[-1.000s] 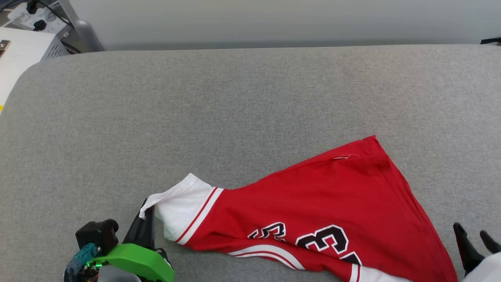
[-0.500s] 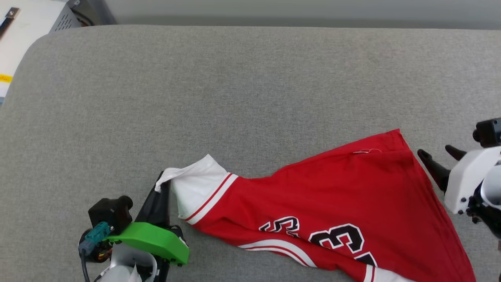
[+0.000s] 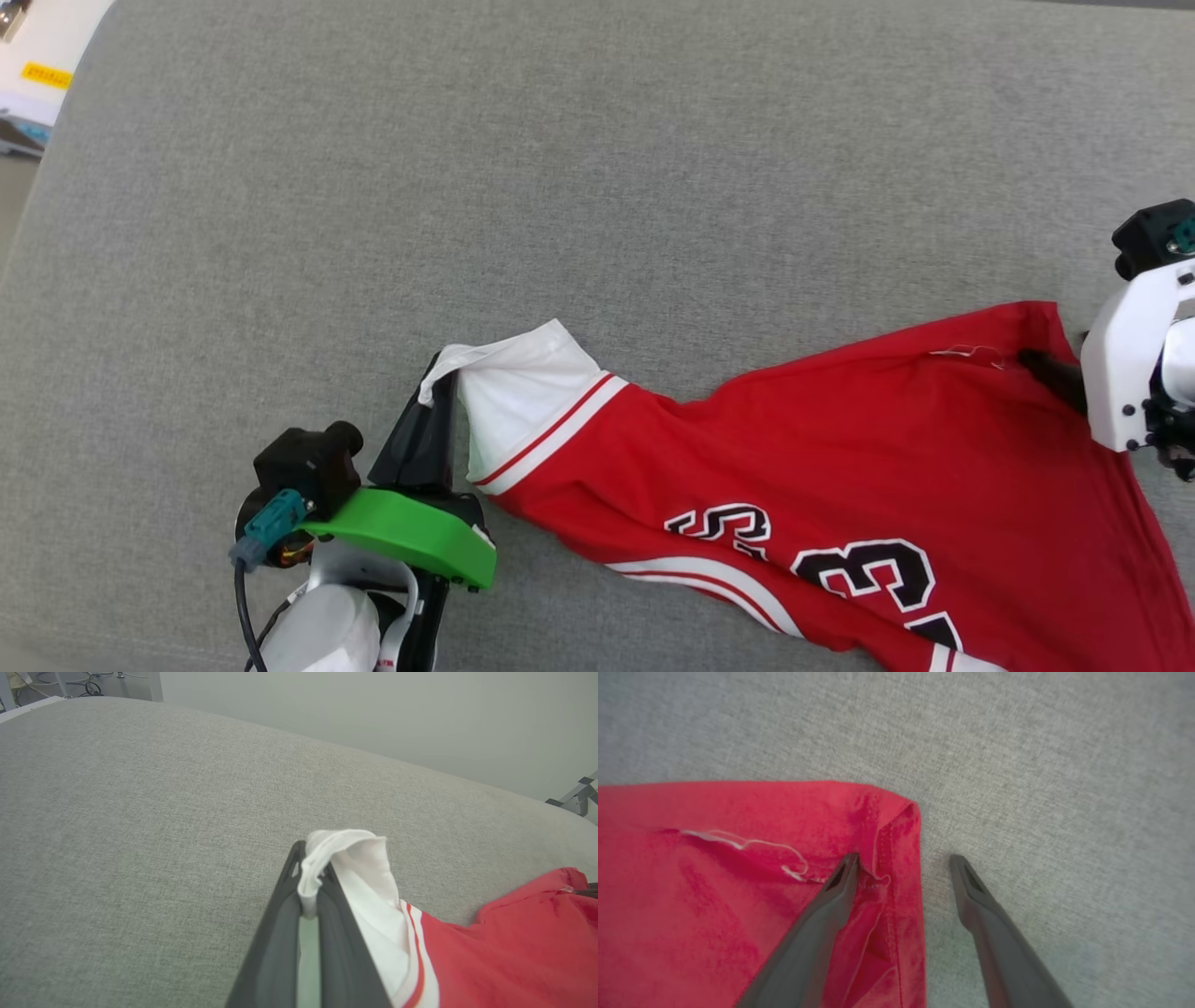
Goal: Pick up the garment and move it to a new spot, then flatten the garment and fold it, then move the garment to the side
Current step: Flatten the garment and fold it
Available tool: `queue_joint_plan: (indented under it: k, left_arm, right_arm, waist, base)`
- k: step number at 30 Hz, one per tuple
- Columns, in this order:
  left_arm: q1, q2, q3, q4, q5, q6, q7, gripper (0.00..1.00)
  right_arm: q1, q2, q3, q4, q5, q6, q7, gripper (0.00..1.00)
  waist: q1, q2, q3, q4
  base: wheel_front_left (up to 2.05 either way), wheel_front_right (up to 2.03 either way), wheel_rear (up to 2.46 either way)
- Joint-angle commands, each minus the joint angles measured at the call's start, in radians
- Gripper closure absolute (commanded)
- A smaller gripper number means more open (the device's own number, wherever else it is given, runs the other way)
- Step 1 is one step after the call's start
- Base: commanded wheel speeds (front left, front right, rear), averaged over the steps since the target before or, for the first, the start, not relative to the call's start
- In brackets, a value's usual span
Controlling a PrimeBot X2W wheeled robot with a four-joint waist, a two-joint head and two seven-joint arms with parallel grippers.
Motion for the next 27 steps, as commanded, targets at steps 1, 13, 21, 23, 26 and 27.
queue_joint_plan:
  k: [1, 13, 21, 23, 26, 27]
  left_arm:
    - [-0.021, -0.006, 0.001, 0.007, 0.004, -0.006, -0.009, 1.00]
    - [-0.030, -0.002, 0.003, 0.053, -0.001, -0.007, -0.018, 1.00]
    - [-0.086, 0.074, 0.047, 0.055, 0.001, -0.012, 0.016, 1.00]
    - [-0.124, 0.100, 0.061, 0.055, 0.001, -0.021, 0.030, 1.00]
    - [-0.199, 0.134, 0.077, 0.060, 0.004, -0.042, 0.047, 1.00]
    - [-0.232, 0.146, 0.079, 0.067, 0.006, -0.052, 0.059, 1.00]
  right_arm:
    - [0.022, 0.015, 0.051, 0.034, 0.023, 0.001, 0.038, 0.00]
    - [-0.009, -0.010, 0.130, 0.024, 0.109, 0.001, 0.060, 1.00]
    - [-0.071, -0.008, 0.031, 0.010, 0.081, 0.001, -0.090, 1.00]
    - [-0.089, -0.004, 0.016, 0.007, 0.062, 0.001, -0.121, 1.00]
    - [-0.126, 0.000, 0.008, 0.021, 0.032, 0.001, -0.159, 1.00]
    - [-0.143, 0.005, 0.008, 0.031, 0.020, 0.001, -0.174, 1.00]
  waist:
    - [0.0000, 0.0000, 0.032, 0.028]
    - [0.0000, 0.0000, 0.001, 0.013]
    - [0.0000, 0.0000, -0.087, -0.024]
    - [0.0000, 0.0000, -0.106, -0.039]
    - [0.0000, 0.0000, -0.126, -0.063]
    - [0.0000, 0.0000, -0.132, -0.071]
  base:
    - [0.00, 0.00, 0.00]
    - [0.00, 0.00, 0.00]
    - [0.00, 0.00, 0.00]
    - [0.00, 0.00, 0.00]
    - [0.00, 0.00, 0.00]
    - [0.00, 0.00, 0.00]
